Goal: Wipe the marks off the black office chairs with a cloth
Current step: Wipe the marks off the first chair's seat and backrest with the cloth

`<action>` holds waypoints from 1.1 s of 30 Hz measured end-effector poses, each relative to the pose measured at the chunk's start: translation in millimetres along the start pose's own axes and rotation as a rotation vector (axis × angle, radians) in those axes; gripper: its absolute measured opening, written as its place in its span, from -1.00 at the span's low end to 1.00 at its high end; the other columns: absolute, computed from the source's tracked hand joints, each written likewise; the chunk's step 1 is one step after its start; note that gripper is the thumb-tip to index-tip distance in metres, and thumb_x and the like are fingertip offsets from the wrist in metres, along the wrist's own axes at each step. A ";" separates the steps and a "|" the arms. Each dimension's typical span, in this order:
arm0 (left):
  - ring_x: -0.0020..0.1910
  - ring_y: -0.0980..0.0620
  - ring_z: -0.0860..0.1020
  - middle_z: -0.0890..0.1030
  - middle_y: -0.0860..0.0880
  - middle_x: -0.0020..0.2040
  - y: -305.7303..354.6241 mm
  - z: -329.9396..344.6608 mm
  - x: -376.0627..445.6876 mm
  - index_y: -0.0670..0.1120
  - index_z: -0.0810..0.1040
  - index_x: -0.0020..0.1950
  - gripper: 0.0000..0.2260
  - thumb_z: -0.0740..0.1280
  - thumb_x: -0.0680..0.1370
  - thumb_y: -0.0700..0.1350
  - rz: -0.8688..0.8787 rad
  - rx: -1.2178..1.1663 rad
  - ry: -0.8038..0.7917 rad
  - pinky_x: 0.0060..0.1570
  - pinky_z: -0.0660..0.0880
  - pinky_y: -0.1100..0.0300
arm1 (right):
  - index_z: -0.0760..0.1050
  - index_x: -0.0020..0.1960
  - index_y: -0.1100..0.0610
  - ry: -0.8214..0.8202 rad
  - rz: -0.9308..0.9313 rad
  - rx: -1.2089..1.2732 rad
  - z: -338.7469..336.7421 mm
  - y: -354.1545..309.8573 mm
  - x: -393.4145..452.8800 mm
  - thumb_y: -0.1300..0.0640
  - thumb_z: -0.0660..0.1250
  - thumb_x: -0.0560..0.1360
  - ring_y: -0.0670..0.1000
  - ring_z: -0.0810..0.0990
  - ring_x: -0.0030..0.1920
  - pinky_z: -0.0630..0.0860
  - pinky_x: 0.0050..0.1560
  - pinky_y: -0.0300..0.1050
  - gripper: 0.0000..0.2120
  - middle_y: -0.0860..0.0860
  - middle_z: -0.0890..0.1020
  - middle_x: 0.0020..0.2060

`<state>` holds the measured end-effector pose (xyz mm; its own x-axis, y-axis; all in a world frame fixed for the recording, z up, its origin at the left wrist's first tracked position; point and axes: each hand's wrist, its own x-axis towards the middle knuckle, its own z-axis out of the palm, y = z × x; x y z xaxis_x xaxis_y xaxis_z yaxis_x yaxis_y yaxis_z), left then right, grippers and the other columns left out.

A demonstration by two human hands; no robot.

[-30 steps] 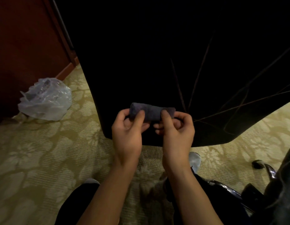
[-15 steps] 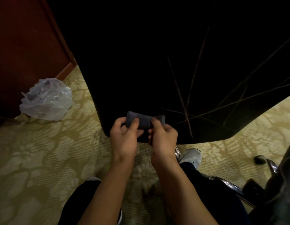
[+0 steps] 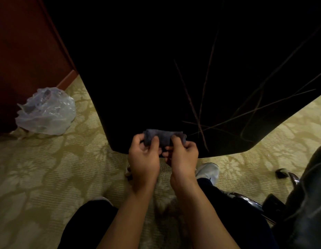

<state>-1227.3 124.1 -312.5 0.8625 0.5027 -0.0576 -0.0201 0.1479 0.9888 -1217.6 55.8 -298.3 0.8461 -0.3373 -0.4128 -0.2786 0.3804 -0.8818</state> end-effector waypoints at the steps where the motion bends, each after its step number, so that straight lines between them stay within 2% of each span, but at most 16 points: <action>1: -0.22 0.13 0.68 0.66 -0.03 -0.10 -12.3 -0.1 -0.6 -0.03 0.48 0.02 -0.84 0.32 0.60 -0.30 -0.060 -0.009 0.004 -0.23 0.61 0.26 | 0.32 -0.12 0.13 0.031 0.036 -0.022 -3.2 10.2 6.2 0.16 0.34 0.54 -0.01 0.51 -0.51 0.40 -0.50 -0.18 -0.81 0.09 0.55 -0.39; 3: -0.33 0.17 0.66 0.63 -0.10 -0.13 -34.7 1.1 -1.0 -0.12 0.45 0.03 -0.87 0.30 0.60 -0.34 -0.199 -0.005 0.008 -0.27 0.62 0.24 | 0.32 -0.15 0.11 0.099 0.083 -0.119 -10.2 28.9 16.3 0.00 0.39 0.41 0.13 0.60 -0.39 0.52 -0.36 -0.01 -0.72 0.12 0.56 -0.34; 5: -0.36 0.05 0.65 0.60 -0.21 -0.11 -51.9 2.9 -1.8 -0.12 0.45 -0.04 -0.85 0.29 0.60 -0.35 -0.335 -0.002 0.014 -0.26 0.63 0.17 | 0.33 -0.18 0.08 0.150 0.103 -0.246 -21.3 48.0 27.3 -0.14 0.36 0.24 0.26 0.65 -0.16 0.59 -0.08 0.24 -0.64 0.13 0.59 -0.25; 7: -0.34 -0.07 0.62 0.58 -0.27 -0.11 -61.1 5.9 -4.0 -0.15 0.44 -0.10 -0.84 0.28 0.59 -0.38 -0.427 -0.026 0.031 -0.34 0.62 0.20 | 0.32 -0.19 0.05 0.158 0.101 -0.331 -33.3 62.4 35.3 -0.12 0.37 0.29 0.28 0.63 -0.09 0.56 0.02 0.31 -0.68 0.13 0.61 -0.21; 9: -0.30 -0.11 0.60 0.58 -0.26 -0.14 -65.3 9.9 -6.1 -0.24 0.46 -0.01 -0.93 0.29 0.59 -0.38 -0.440 -0.038 0.042 -0.37 0.61 0.26 | 0.32 -0.21 0.04 0.154 0.074 -0.381 -38.7 54.4 30.7 -0.04 0.39 0.38 0.24 0.63 -0.11 0.56 0.01 0.32 -0.73 0.12 0.60 -0.22; 12: -0.24 -0.05 0.64 0.60 -0.16 -0.16 -59.2 23.7 -4.3 -0.22 0.48 0.09 -0.89 0.32 0.59 -0.33 -0.373 -0.038 0.036 -0.31 0.61 0.30 | 0.39 -0.18 0.09 0.156 0.008 -0.391 -42.5 32.8 36.1 0.08 0.40 0.47 0.15 0.62 -0.21 0.60 -0.04 0.24 -0.81 0.08 0.59 -0.29; 14: -0.15 -0.02 0.65 0.61 -0.13 -0.10 -48.2 35.0 -3.3 -0.21 0.49 0.10 -0.88 0.34 0.59 -0.31 -0.308 -0.025 0.029 -0.23 0.61 0.31 | 0.39 -0.15 0.14 0.150 0.019 -0.230 -41.9 14.1 40.5 0.21 0.37 0.52 0.10 0.59 -0.26 0.62 -0.17 0.04 -0.84 0.12 0.57 -0.28; 16: -0.08 0.02 0.65 0.62 -0.07 -0.08 -34.6 42.1 -7.7 -0.21 0.50 0.11 -0.89 0.34 0.59 -0.30 -0.222 0.002 0.029 -0.17 0.61 0.31 | 0.38 -0.14 0.16 0.127 0.066 -0.050 -40.9 -0.8 39.3 0.30 0.32 0.55 0.09 0.59 -0.22 0.58 -0.29 -0.13 -0.85 0.17 0.55 -0.23; 19: -0.11 0.23 0.65 0.63 0.06 -0.08 -12.1 41.7 -17.5 -0.03 0.49 0.01 -0.84 0.32 0.60 -0.30 -0.022 -0.023 -0.003 -0.14 0.58 0.32 | 0.42 -0.08 0.20 0.087 -0.001 0.043 -34.6 -18.4 24.4 0.29 0.32 0.56 0.03 0.61 -0.23 0.58 -0.27 -0.20 -0.91 0.11 0.56 -0.27; 22: -0.10 0.23 0.66 0.64 0.06 -0.07 5.0 42.0 -17.2 -0.03 0.48 0.00 -0.83 0.31 0.60 -0.31 0.050 -0.105 -0.026 -0.12 0.57 0.32 | 0.46 -0.02 0.21 0.041 -0.128 0.069 -32.1 -29.5 13.8 0.25 0.34 0.56 -0.03 0.64 -0.25 0.58 -0.26 -0.22 -0.94 0.05 0.60 -0.31; 24: -0.08 0.21 0.66 0.65 0.04 -0.05 6.2 42.5 -16.0 -0.07 0.49 0.03 -0.87 0.31 0.60 -0.29 0.025 -0.124 -0.019 -0.11 0.59 0.30 | 0.46 -0.01 0.20 0.023 -0.150 0.052 -34.0 -31.6 12.4 0.23 0.34 0.57 -0.02 0.66 -0.24 0.57 -0.26 -0.20 -0.93 0.08 0.62 -0.27; 26: -0.08 0.15 0.66 0.65 0.01 -0.04 -5.2 42.3 -16.2 -0.08 0.48 0.04 -0.88 0.31 0.60 -0.29 -0.049 -0.103 -0.028 -0.12 0.60 0.28 | 0.44 -0.02 0.18 0.047 -0.091 0.013 -39.0 -25.7 17.0 0.23 0.34 0.57 -0.01 0.65 -0.27 0.57 -0.29 -0.20 -0.93 0.12 0.61 -0.24; 28: -0.06 0.02 0.66 0.65 -0.07 -0.04 -24.2 43.2 -17.9 -0.09 0.48 0.04 -0.88 0.32 0.60 -0.30 -0.144 -0.060 -0.036 -0.14 0.62 0.26 | 0.42 -0.04 0.19 0.098 0.031 -0.001 -45.1 -16.5 26.9 0.25 0.32 0.57 0.01 0.62 -0.33 0.56 -0.35 -0.19 -0.93 0.16 0.58 -0.23; 30: -0.07 -0.03 0.65 0.64 -0.16 -0.01 -45.8 45.7 -18.4 -0.15 0.49 0.07 -0.89 0.33 0.59 -0.31 -0.267 -0.011 -0.031 -0.17 0.62 0.29 | 0.44 0.01 0.26 0.141 0.184 0.045 -52.2 -7.0 38.6 0.30 0.29 0.57 0.05 0.59 -0.31 0.58 -0.32 -0.14 -0.96 0.18 0.56 -0.23; 32: -0.12 -0.02 0.64 0.64 -0.22 0.00 -65.0 49.3 -18.5 -0.22 0.50 0.11 -0.88 0.35 0.58 -0.31 -0.391 0.023 -0.017 -0.20 0.61 0.27 | 0.47 0.11 0.37 0.180 0.285 0.071 -60.3 3.5 50.9 0.33 0.28 0.57 0.12 0.59 -0.22 0.58 -0.29 -0.12 -0.85 0.20 0.56 -0.20; 33: -0.13 -0.03 0.63 0.64 -0.24 0.01 -72.9 51.0 -18.7 -0.24 0.50 0.10 -0.88 0.35 0.58 -0.31 -0.431 0.031 -0.012 -0.18 0.59 0.23 | 0.48 0.13 0.40 0.195 0.295 0.052 -64.6 9.0 57.2 0.33 0.28 0.56 0.13 0.58 -0.22 0.57 -0.34 -0.14 -0.82 0.22 0.56 -0.20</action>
<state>-1216.2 60.5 -376.5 0.7945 0.3904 -0.4652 0.3587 0.3165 0.8782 -1201.0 -15.8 -344.6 0.6285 -0.3622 -0.6883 -0.4705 0.5277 -0.7073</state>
